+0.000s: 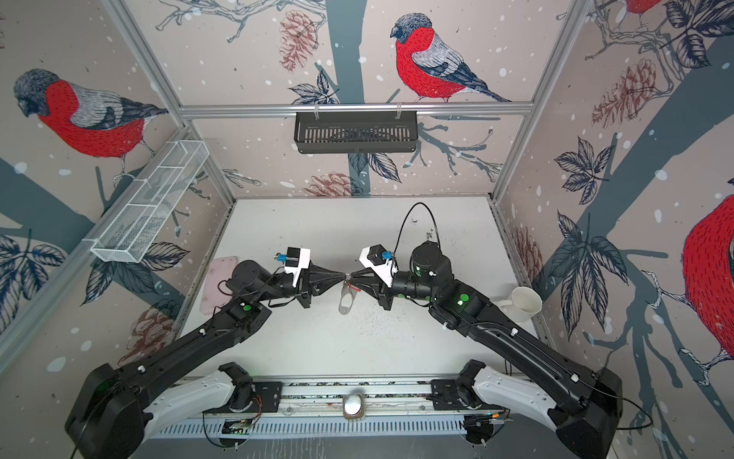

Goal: Put the keys on the keyring

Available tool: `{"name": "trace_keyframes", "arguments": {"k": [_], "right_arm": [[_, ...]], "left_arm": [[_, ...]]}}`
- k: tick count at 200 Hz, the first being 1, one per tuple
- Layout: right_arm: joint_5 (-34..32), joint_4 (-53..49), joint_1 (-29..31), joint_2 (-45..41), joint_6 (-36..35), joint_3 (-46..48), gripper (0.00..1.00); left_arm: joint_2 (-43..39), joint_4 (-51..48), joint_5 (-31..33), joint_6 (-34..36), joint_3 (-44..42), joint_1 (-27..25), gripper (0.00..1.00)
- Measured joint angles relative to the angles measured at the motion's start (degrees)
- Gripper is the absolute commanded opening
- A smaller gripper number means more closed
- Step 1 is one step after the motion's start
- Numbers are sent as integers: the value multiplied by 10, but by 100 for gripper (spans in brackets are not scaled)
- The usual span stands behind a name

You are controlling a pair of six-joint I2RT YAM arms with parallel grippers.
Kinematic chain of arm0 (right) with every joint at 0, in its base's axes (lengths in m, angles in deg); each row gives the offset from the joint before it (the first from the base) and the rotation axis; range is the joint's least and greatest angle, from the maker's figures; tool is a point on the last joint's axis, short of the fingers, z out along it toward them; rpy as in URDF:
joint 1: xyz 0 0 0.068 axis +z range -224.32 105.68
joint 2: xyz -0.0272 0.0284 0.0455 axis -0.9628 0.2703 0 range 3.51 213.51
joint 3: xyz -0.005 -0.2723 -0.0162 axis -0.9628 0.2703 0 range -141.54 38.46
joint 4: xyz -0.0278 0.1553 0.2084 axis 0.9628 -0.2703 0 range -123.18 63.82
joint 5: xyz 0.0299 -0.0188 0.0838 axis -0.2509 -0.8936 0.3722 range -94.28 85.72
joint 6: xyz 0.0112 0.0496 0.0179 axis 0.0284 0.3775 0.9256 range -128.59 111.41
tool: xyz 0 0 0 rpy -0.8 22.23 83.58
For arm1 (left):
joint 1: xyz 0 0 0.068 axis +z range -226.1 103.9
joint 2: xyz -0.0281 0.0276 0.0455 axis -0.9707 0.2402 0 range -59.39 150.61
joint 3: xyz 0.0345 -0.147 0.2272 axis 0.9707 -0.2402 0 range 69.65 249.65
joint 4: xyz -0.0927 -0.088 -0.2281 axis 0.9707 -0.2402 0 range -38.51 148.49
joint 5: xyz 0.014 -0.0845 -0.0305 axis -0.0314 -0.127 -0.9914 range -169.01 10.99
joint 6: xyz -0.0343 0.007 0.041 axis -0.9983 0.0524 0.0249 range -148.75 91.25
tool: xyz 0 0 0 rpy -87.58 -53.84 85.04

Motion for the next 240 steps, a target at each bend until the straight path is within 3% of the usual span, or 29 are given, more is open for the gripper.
{"name": "trace_keyframes", "arguments": {"k": [78, 168, 210, 240], "right_arm": [[4, -3, 2, 5, 0, -5, 3], [-3, -4, 2, 5, 0, -7, 14], [-9, -3, 2, 5, 0, -9, 13], [-9, -3, 3, 5, 0, -9, 4]], "left_arm": [[1, 1, 1, 0, 1, 0, 0], [5, 4, -1, 0, 1, 0, 0], [4, 4, -1, 0, 1, 0, 0], [4, 4, 0, 0, 1, 0, 0]]}}
